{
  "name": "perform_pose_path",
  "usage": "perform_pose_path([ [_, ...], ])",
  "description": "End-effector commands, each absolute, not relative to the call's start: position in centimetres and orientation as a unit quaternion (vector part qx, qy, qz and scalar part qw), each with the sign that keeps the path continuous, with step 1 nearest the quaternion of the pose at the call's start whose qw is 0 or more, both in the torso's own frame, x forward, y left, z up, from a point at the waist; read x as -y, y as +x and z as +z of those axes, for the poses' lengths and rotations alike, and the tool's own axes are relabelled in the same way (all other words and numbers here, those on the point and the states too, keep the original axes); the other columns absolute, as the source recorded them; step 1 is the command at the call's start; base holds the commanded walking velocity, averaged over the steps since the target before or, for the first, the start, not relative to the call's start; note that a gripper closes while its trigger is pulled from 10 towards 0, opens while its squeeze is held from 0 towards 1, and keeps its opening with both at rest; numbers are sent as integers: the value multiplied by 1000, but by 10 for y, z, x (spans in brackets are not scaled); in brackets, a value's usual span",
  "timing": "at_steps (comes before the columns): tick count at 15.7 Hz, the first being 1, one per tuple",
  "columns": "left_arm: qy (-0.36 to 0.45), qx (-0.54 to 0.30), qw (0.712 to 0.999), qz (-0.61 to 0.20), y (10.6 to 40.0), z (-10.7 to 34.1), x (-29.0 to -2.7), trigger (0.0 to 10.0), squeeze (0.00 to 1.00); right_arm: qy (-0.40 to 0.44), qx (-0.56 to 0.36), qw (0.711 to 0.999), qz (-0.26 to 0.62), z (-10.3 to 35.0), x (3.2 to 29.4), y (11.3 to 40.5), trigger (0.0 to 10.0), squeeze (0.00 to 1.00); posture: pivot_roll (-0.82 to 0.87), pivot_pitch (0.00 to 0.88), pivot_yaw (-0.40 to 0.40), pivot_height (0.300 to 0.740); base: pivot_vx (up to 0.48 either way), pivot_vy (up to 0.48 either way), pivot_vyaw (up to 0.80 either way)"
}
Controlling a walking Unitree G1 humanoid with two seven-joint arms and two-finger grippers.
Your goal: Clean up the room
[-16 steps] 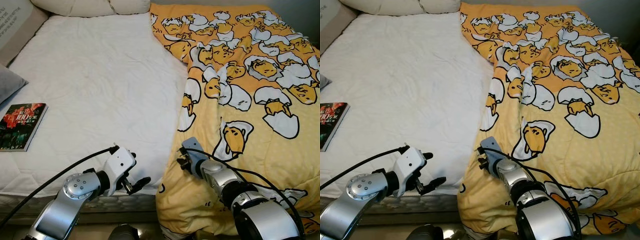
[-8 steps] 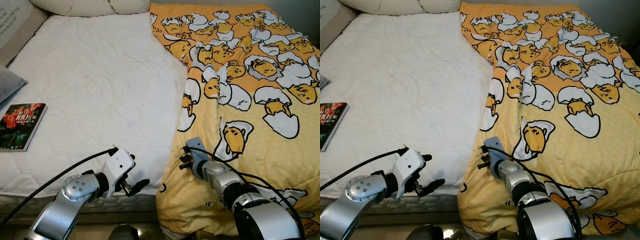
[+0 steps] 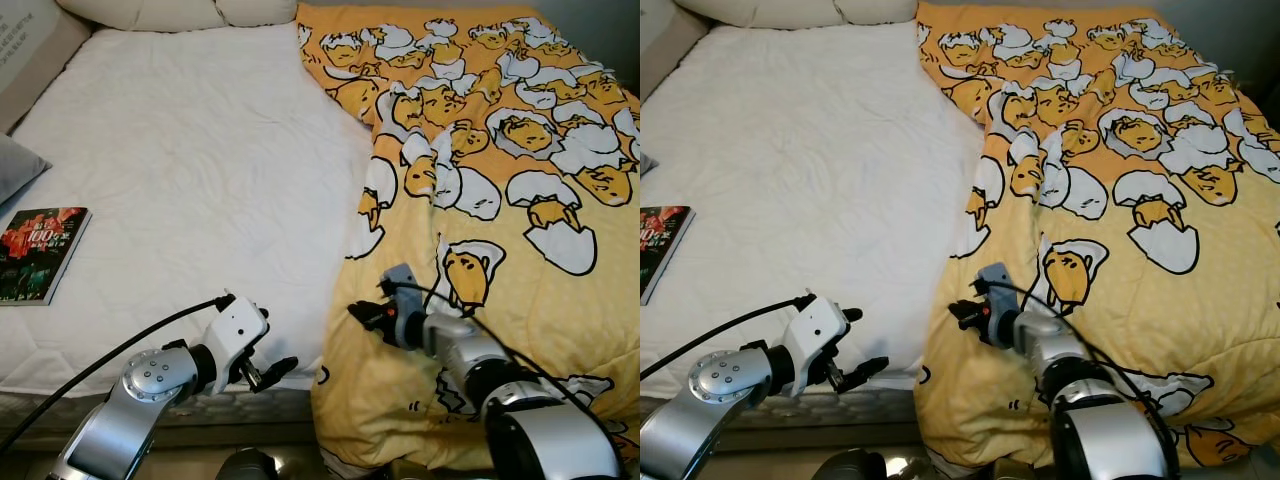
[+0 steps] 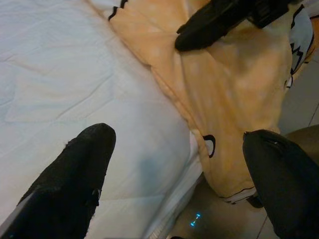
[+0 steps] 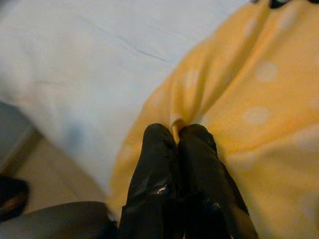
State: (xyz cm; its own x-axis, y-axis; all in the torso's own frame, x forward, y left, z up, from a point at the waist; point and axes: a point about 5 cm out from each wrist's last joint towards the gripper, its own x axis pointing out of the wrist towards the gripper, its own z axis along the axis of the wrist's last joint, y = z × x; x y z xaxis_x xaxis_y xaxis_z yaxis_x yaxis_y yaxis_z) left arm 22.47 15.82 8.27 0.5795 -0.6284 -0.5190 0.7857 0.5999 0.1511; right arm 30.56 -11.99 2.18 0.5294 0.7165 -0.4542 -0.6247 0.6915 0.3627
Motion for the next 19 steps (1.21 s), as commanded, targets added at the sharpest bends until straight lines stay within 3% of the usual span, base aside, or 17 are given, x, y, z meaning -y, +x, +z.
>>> perform_pose_path([
  [1, 193, -208, 871, -402, 226, 86, -161, 10000, 169, 96, -284, 856, 422, 24, 119, 302, 0, 0, 126, 97, 5, 740, 0, 0, 0],
  [6, 198, -210, 868, -403, 228, 86, -163, 10000, 169, 135, -195, 739, 630, 67, 97, 285, 0, 0, 125, 94, 15, 740, 0, 0, 0],
  [7, 200, -211, 868, -403, 228, 86, -163, 10000, 169, 135, -186, 731, 642, 72, 95, 283, 0, 0, 125, 94, 15, 740, 0, 0, 0],
  [10, 202, -213, 867, -402, 227, 85, -165, 10000, 169, 123, -155, 661, 724, 98, 90, 257, 0, 0, 127, 96, 15, 740, 0, 0, 0],
  [12, 202, -214, 867, -402, 227, 85, -166, 10000, 169, 102, -162, 674, 714, 97, 93, 254, 0, 0, 126, 97, 14, 740, 0, 0, 0],
  [13, 202, -215, 867, -401, 227, 84, -166, 10000, 169, 76, -170, 711, 678, 90, 96, 259, 10000, 0, 126, 97, 13, 740, 0, 0, 0],
  [15, 204, -220, 868, -395, 227, 82, -167, 10000, 169, 49, -193, 755, 625, 80, 103, 264, 10000, 0, 122, 96, 12, 740, 0, 0, 0],
  [17, 204, -223, 869, -392, 227, 81, -168, 10000, 169, 43, -200, 766, 609, 79, 106, 264, 10000, 0, 122, 96, 12, 740, 0, 0, 0],
  [18, 181, -223, 890, -353, 237, 78, -172, 10000, 39, 52, -201, 815, 540, 76, 120, 273, 10000, 1000, 108, 96, 14, 740, 0, 0, 0],
  [19, 181, -223, 890, -353, 237, 78, -172, 10000, 39, 52, -201, 815, 540, 76, 120, 273, 10000, 1000, 108, 96, 14, 740, 0, 0, 0],
])
